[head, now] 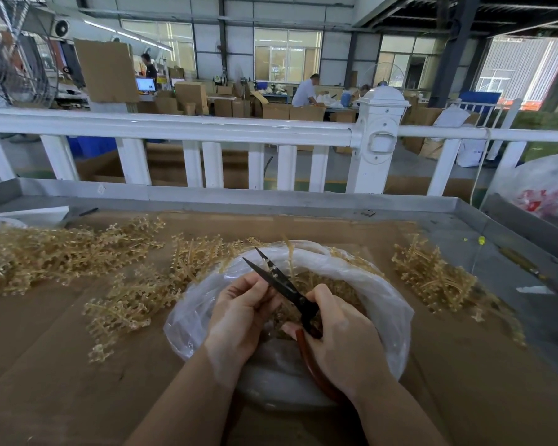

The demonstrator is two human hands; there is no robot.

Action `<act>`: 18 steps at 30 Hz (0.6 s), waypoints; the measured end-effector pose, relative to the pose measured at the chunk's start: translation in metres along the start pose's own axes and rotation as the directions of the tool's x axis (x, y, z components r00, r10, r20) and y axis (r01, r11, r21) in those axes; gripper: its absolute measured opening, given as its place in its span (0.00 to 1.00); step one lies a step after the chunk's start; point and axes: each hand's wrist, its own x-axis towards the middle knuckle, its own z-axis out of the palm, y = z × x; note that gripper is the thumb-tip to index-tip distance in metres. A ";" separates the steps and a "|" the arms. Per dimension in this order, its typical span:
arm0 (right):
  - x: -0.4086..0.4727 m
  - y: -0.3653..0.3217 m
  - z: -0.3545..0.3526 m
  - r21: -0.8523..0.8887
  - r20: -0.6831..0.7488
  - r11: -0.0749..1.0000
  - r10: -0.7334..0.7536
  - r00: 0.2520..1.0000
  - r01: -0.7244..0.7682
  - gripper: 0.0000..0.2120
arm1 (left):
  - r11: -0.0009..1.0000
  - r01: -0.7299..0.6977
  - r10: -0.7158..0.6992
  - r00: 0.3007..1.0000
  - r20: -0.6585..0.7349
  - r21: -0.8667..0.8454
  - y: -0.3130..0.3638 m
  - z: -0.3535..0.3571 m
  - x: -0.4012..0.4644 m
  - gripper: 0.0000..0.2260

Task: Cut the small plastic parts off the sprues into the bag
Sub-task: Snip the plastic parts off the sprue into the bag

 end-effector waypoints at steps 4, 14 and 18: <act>0.000 0.000 0.002 -0.015 0.010 1.000 -0.001 1.000 0.001 0.18 | 1.000 0.028 -0.029 0.999 -0.027 -0.011 -0.001 0.002 -0.001 0.11; 0.000 0.000 0.003 -0.037 0.029 0.999 -0.010 1.000 0.011 0.19 | 0.999 0.040 -0.040 0.999 0.011 -0.037 0.000 0.002 -0.003 0.10; 0.000 -0.001 0.003 -0.020 0.013 1.000 -0.009 1.000 0.009 0.18 | 0.998 0.041 -0.040 0.999 0.009 -0.052 -0.001 0.001 -0.001 0.10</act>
